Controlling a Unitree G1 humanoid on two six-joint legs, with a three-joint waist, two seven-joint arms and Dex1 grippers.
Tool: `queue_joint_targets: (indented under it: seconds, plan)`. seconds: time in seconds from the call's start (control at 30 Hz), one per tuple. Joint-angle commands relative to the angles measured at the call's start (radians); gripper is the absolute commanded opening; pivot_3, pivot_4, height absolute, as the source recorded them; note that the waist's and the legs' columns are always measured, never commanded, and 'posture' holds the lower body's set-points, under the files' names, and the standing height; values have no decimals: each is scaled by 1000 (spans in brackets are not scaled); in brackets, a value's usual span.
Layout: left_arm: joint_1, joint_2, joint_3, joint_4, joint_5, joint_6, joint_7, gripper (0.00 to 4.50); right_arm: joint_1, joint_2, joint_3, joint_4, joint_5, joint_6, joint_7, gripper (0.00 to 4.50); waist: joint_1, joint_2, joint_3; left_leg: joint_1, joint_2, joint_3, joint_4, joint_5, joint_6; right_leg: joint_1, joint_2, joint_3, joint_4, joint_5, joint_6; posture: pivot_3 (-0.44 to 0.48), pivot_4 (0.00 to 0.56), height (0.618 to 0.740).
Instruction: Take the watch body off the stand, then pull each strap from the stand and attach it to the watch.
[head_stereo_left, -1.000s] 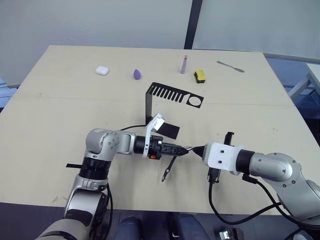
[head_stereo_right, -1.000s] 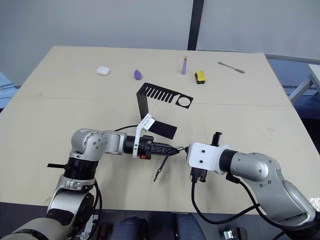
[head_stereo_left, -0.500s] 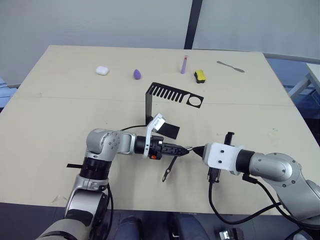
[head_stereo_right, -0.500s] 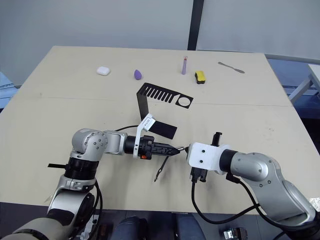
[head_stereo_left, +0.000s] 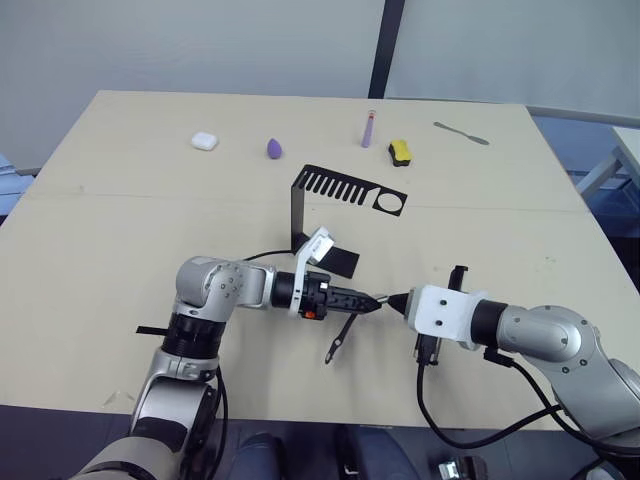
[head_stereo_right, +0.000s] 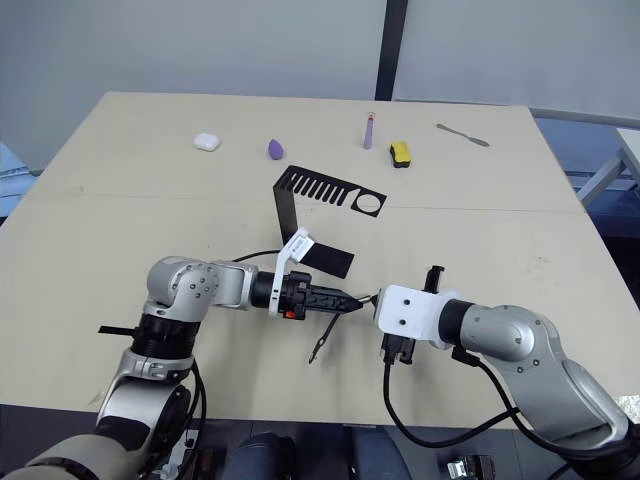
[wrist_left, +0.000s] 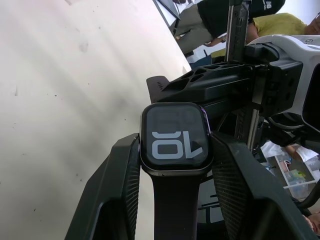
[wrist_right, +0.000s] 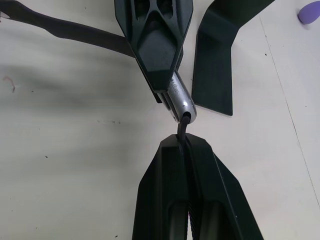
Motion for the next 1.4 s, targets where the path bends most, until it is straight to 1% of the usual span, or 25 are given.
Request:
queue_joint_targets:
  seconds: [0.03, 0.17, 0.43, 0.7, 1.4]
  plan:
    - [-27, -31, -20, -49, -56, -10, -27, 1576, -6, 16, -3, -30, 7, -22, 5, 0, 0, 0, 0, 0, 0, 0, 0, 0, 0, 0, 0, 0, 0, 0, 0, 0, 150, 740]
    - [-21, -24, -29, -43, -45, -24, -29, 1576, -10, 15, -11, -34, 12, -21, 7, 0, 0, 0, 0, 0, 0, 0, 0, 0, 0, 0, 0, 0, 0, 0, 0, 0, 150, 740]
    - [-17, 2, -47, 3, -9, -68, -24, 1576, 10, 7, -74, -85, 55, -14, 15, 0, 0, 0, 0, 0, 0, 0, 0, 0, 0, 0, 0, 0, 0, 0, 0, 0, 150, 740]
    - [-33, 2, -55, 33, -5, -89, -23, 1576, -4, 10, -70, -86, 51, -15, 11, 0, 0, 0, 0, 0, 0, 0, 0, 0, 0, 0, 0, 0, 0, 0, 0, 0, 150, 740]
    - [-39, 13, -64, 42, -6, -94, -32, 1576, -21, 9, -68, -83, 49, 2, 12, 0, 0, 0, 0, 0, 0, 0, 0, 0, 0, 0, 0, 0, 0, 0, 0, 0, 150, 740]
